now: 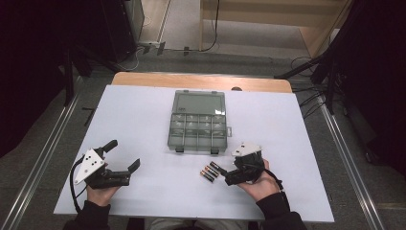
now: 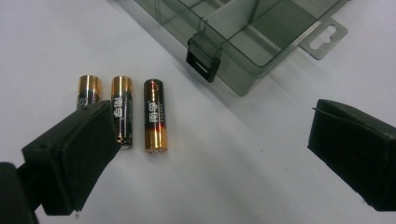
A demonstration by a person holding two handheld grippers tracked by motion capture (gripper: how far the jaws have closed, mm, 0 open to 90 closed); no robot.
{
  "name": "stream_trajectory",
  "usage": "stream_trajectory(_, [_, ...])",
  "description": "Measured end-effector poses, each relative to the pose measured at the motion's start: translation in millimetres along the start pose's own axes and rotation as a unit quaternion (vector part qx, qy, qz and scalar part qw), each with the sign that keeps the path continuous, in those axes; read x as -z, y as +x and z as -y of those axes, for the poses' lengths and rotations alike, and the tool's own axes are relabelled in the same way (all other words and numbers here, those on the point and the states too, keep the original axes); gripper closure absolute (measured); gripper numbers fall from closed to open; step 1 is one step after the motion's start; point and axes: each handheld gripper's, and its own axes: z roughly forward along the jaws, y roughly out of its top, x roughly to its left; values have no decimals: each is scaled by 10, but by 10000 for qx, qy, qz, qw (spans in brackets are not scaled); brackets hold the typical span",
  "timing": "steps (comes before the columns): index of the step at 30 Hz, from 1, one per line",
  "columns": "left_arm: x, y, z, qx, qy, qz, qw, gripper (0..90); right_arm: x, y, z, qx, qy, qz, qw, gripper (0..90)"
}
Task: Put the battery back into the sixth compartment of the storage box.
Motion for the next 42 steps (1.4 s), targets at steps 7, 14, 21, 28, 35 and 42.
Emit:
stream_trajectory(7, [-9, 1, -1, -7, 1, -6, 10000, 0, -79, 71, -91, 157, 273, -85, 9995, 50])
stream_trajectory(14, [-1, 0, -3, 1, -20, -17, 10000, 0, -153, 122, -223, 373, 841, -268, 9954, 142])
stream_trajectory(21, [-4, -3, -3, -11, 1, -18, 10000, 0, -230, 169, -383, 663, 1174, -210, 9906, 158])
stream_trajectory(28, [-6, 0, -2, -19, -1, -35, 10000, 0, -256, 136, -456, 720, 1518, -287, 9854, 313])
stream_trajectory(35, [-4, 3, -1, -1, -35, 4, 10000, 0, -298, 118, -509, 697, 1800, -440, 9802, 426])
stream_trajectory(42, [-9, -7, 1, -6, -41, 45, 10000, 0, -345, 169, -537, 683, 2076, -391, 9750, 561])
